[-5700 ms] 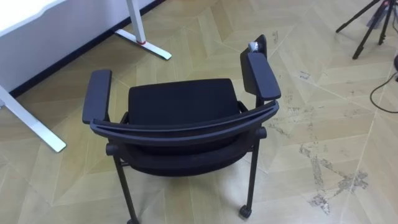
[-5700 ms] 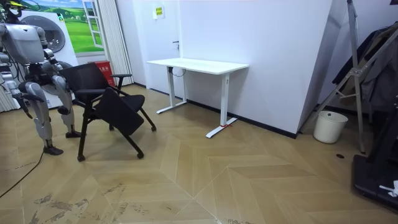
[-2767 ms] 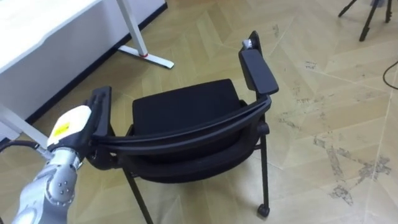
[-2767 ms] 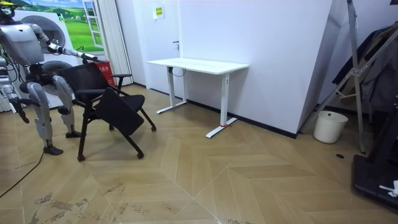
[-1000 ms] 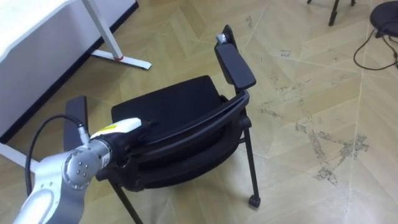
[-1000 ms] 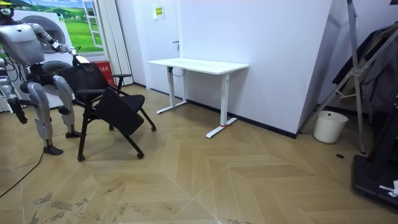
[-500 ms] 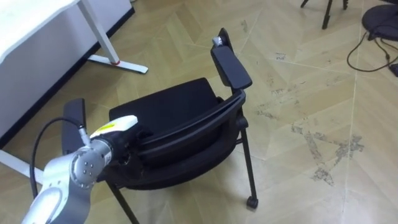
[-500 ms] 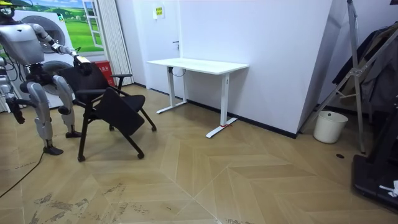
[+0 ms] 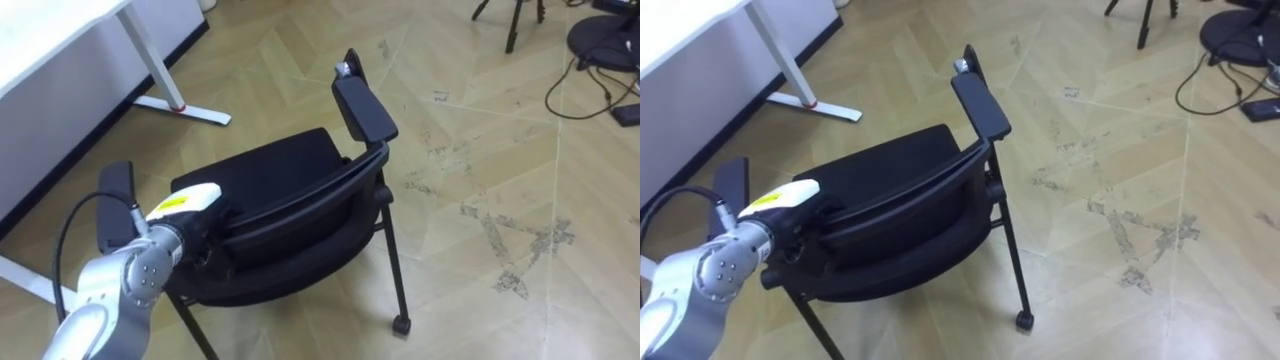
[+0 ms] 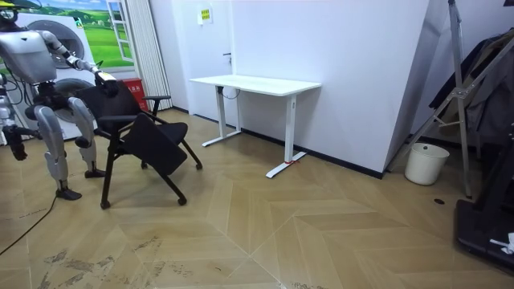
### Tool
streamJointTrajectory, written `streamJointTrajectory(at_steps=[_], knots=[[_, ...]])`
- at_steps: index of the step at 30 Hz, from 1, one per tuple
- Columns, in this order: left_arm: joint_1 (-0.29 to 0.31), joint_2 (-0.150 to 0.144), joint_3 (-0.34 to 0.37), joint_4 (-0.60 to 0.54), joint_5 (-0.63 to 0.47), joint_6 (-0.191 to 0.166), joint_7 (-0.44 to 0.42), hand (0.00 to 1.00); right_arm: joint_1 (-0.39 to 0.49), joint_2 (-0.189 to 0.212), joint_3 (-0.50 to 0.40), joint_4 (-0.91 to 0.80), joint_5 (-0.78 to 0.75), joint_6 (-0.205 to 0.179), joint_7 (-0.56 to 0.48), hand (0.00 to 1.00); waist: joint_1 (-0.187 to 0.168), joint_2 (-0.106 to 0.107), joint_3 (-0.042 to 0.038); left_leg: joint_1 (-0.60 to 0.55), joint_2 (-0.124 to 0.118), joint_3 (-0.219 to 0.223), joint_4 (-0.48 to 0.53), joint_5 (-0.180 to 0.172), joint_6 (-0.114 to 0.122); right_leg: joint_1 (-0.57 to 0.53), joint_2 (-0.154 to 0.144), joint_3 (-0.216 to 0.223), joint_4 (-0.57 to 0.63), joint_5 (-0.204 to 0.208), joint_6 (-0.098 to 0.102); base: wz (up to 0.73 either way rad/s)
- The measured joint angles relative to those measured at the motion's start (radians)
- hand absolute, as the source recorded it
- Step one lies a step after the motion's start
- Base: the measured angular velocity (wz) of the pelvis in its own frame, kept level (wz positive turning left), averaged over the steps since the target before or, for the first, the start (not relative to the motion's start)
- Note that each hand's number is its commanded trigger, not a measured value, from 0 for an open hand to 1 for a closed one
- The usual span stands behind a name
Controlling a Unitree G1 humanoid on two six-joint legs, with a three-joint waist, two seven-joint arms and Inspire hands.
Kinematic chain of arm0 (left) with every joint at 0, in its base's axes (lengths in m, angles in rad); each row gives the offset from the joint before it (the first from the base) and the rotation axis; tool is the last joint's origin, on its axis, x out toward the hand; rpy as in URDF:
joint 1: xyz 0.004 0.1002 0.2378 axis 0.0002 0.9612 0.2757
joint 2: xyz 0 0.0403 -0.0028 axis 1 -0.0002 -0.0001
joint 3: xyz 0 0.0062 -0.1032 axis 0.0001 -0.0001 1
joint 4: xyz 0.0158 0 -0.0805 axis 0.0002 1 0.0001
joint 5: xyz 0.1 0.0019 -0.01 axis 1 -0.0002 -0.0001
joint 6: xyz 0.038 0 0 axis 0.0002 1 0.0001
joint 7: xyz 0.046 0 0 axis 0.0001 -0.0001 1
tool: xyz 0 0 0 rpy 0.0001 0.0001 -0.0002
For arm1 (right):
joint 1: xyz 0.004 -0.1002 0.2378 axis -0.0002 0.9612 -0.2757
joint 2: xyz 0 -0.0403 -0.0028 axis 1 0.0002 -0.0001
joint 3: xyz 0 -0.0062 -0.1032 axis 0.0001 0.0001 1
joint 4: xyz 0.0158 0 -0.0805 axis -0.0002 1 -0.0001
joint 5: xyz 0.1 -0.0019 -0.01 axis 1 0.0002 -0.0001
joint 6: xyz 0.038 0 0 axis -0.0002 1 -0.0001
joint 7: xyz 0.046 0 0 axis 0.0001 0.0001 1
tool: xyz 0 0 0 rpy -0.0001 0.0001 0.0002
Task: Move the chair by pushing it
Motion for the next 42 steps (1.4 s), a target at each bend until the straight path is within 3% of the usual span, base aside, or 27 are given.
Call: streamJointTrajectory(at_steps=[5,10,15,18,26,34,42], knots=[[0.0,0.0,0.008,-0.002,0.028,-0.036,0.024,1.0,-0.002,-0.011,-0.011,-0.158,-0.248,-0.006,-0.083,0.0,0.021,-0.013,0.0,-0.009,0.001,0.009,0.001,0.001,0.001,-0.019,0.0,0.008,0.015,0.0,0.0,-0.04],[-0.002,0.0,0.008,-0.005,0.036,-0.051,0.047,1.0,-0.006,-0.052,0.004,-0.381,-0.485,0.015,-0.148,0.0,0.041,-0.034,-0.0034,-0.016,0.0,0.019,0.002,0.001,0.002,-0.038,-0.004,0.008,0.04,-0.002,0.0,-0.05],[-0.028,0.0,0.009,0.001,0.045,-0.068,0.074,1.0,-0.072,-0.129,0.018,-0.608,-0.721,0.017,-0.193,0.0,0.056,-0.065,-0.0015,-0.043,0.0,0.018,0.028,0.002,0.003,-0.057,-0.007,0.007,0.049,-0.002,0.0,0.03],[-0.032,0.0,0.012,0.0,0.046,-0.084,0.076,1.0,-0.072,-0.139,0.022,-0.738,-0.852,0.017,-0.198,0.0,0.078,-0.074,-0.0071,-0.049,0.0,0.02,0.029,0.002,0.003,-0.065,-0.007,0.011,0.05,-0.002,0.0,-0.03],[-0.032,0.002,0.003,0.004,0.034,-0.135,0.097,1.0,-0.072,-0.159,0.19,-0.931,-0.992,0.019,-0.156,0.0,0.117,-0.07,-0.0078,-0.041,0.0,0.026,0.016,0.002,0.003,-0.065,-0.007,0.016,0.055,-0.001,-0.001,-0.04],[-0.059,0.003,-0.009,0.058,0.026,-0.215,0.129,1.0,-0.078,-0.169,0.319,-0.978,-1.095,-0.001,-0.065,0.0,0.157,-0.081,-0.0009,-0.022,0.0,0.026,0.005,0.002,0.003,-0.05,-0.006,0.017,0.05,-0.001,-0.001,-0.01],[-0.113,0.008,-0.036,0.12,0.025,-0.277,0.158,1.0,-0.082,-0.237,0.416,-1.066,-1.189,-0.055,0.03,0.0,0.195,-0.094,0.0088,-0.02,0.0,0.022,0.001,0.002,0.003,-0.051,-0.005,0.017,0.048,-0.001,-0.001,0.0]])
